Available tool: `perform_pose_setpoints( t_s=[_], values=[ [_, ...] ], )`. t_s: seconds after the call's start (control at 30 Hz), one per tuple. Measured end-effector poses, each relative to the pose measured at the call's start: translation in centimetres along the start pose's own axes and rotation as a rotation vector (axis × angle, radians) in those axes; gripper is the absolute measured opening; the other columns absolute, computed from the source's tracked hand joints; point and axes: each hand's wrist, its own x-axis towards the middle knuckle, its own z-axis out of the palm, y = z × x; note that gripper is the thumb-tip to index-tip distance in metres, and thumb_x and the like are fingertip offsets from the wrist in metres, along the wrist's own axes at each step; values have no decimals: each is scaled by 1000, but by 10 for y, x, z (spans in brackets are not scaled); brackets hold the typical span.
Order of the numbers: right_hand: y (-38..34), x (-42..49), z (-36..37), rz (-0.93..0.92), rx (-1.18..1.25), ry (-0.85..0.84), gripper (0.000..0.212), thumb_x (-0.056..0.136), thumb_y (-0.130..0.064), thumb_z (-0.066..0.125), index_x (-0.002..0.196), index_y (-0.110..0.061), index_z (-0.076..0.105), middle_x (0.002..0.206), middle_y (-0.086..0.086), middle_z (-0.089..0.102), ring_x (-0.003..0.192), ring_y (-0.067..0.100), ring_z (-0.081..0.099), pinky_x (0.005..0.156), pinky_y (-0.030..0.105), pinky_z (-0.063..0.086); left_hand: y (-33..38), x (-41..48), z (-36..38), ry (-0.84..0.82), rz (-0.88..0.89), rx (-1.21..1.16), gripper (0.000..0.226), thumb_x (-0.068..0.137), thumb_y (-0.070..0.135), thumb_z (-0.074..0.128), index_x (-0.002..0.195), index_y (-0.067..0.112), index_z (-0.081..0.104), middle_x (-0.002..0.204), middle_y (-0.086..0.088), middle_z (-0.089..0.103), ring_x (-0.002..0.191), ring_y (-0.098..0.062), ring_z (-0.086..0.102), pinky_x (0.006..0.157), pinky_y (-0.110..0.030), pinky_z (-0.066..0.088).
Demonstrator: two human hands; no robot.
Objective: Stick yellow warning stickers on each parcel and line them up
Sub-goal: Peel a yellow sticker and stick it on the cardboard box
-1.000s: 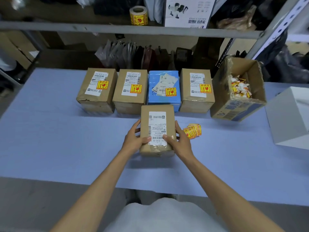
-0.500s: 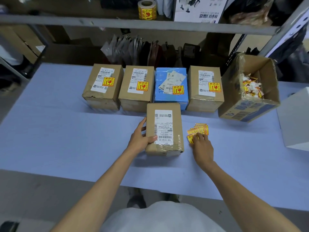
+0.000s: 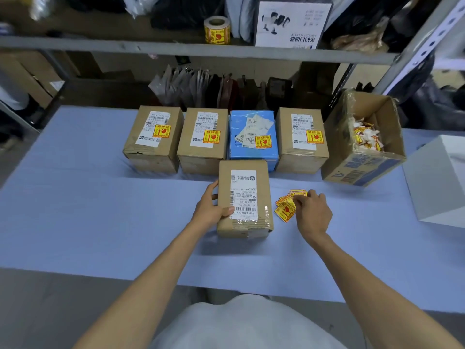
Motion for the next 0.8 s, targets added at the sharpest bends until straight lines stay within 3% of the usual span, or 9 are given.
perform_pose_setpoints(
  t_s=[0.1, 0.2, 0.4, 0.5, 0.6, 0.7, 0.8],
  values=[
    [-19, 11, -13, 139, 247, 54, 22, 96, -28, 55, 104, -23, 74, 97, 8, 73, 92, 32, 64, 64, 29, 37, 2, 2, -2, 5, 0, 7, 88, 74, 3, 78, 145, 29, 32, 132, -6, 55, 116, -24, 56, 97, -41, 50],
    [-34, 16, -21, 117, 360, 147, 20, 93, -27, 59, 100, -18, 75, 91, 8, 75, 86, 29, 65, 62, 26, 35, 5, 2, -2, 8, 4, 27, 87, 74, 1, 77, 144, 26, 33, 131, -7, 54, 118, -24, 54, 94, -37, 49],
    [-10, 4, 3, 166, 103, -26, 15, 89, -27, 62, 97, -20, 73, 95, 9, 72, 90, 33, 64, 67, 31, 40, 0, 4, -5, -11, 10, 25, 88, 74, 3, 78, 144, 27, 32, 133, -7, 54, 119, -25, 55, 95, -39, 50],
    [3, -10, 14, 53, -119, -212, 12, 88, -20, 61, 94, -13, 70, 97, 10, 70, 91, 34, 63, 65, 30, 37, 0, 5, -5, -4, 19, 28, 88, 73, 4, 79, 144, 28, 32, 132, -6, 55, 118, -24, 55, 96, -39, 49],
    [13, -23, 25, -19, -131, -328, 18, 89, -26, 61, 91, -10, 69, 96, 8, 65, 92, 32, 62, 64, 28, 33, 1, 8, -6, -3, 12, 37, 88, 72, 5, 81, 142, 28, 34, 130, -6, 56, 117, -23, 56, 97, -40, 50],
    [16, -31, 26, -32, 118, -251, 22, 86, -29, 60, 72, -13, 60, 78, 5, 55, 78, 30, 61, 61, 28, 35, 0, 11, -7, -15, -10, 44, 89, 71, 6, 81, 141, 29, 33, 132, -6, 56, 118, -24, 55, 99, -44, 49],
    [9, -25, 18, 72, 409, -21, 14, 87, -20, 65, 91, -8, 71, 85, 10, 68, 76, 24, 62, 68, 27, 44, 5, 12, -4, -1, -16, 135, 101, 68, 8, 83, 147, 27, 23, 143, -8, 42, 129, -27, 44, 107, -44, 41]
  ],
)
